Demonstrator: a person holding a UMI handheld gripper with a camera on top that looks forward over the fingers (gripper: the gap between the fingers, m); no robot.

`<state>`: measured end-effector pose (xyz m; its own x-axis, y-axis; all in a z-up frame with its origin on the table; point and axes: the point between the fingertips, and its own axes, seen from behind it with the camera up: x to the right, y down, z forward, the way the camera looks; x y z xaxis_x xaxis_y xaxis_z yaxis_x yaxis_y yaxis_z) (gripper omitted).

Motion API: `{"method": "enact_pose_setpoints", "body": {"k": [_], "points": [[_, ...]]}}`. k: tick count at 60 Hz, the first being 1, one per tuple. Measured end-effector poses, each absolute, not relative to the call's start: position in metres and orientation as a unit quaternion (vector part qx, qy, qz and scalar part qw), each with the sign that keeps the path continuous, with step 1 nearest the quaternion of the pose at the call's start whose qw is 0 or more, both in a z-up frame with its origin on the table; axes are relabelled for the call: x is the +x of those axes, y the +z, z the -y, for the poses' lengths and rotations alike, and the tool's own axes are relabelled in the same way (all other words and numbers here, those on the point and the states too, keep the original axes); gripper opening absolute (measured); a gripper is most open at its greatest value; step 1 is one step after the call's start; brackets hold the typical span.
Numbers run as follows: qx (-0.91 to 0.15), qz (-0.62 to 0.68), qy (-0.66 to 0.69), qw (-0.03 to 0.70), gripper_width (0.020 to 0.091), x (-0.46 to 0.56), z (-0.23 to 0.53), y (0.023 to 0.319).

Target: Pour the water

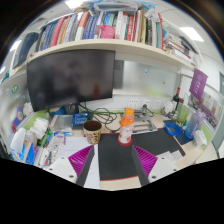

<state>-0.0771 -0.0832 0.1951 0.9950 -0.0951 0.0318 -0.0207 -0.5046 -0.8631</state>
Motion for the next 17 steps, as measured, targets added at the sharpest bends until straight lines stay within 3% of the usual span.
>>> {"method": "enact_pose_setpoints", "body": {"k": [17], "points": [[-0.87, -0.039, -0.038, 0.489, 0.0755, -0.095, 0.131, 0.225]]}}
